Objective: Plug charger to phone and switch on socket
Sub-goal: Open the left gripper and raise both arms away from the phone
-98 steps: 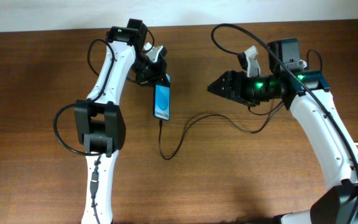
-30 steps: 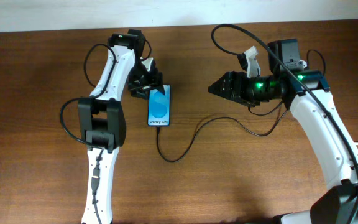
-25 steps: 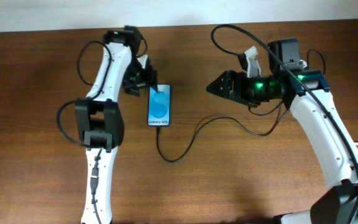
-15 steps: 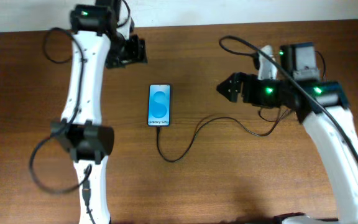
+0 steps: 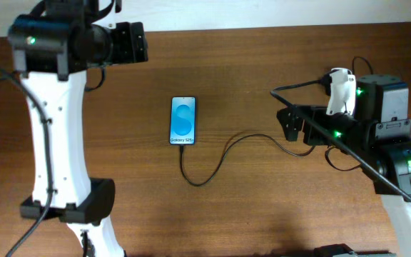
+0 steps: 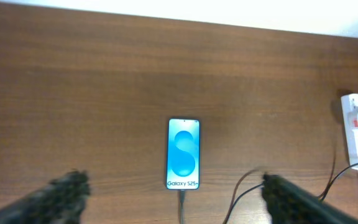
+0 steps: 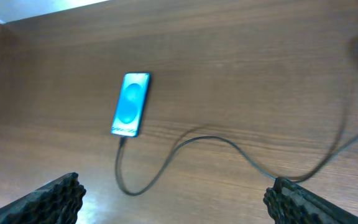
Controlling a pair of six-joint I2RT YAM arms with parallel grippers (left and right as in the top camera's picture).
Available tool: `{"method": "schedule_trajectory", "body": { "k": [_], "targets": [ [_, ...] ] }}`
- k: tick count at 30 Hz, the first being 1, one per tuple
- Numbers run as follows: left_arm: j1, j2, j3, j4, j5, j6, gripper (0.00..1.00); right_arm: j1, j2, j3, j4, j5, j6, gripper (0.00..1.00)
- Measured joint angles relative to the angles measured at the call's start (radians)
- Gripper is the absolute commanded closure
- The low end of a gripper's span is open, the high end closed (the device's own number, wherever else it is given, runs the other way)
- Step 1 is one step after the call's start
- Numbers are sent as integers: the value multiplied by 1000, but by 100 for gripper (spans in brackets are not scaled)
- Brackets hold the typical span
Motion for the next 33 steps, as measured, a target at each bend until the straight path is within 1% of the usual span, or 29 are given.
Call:
{"method": "schedule_trajectory", "body": {
  "k": [12, 21, 33],
  "targets": [
    [0, -24, 1, 0, -10, 1, 1, 0, -88, 0, -10, 217, -4, 2],
    [0, -24, 1, 0, -10, 1, 1, 0, -236, 0, -14, 247, -6, 2],
    [0, -24, 1, 0, -10, 1, 1, 0, -206, 0, -18, 266, -18, 2]
  ]
}}
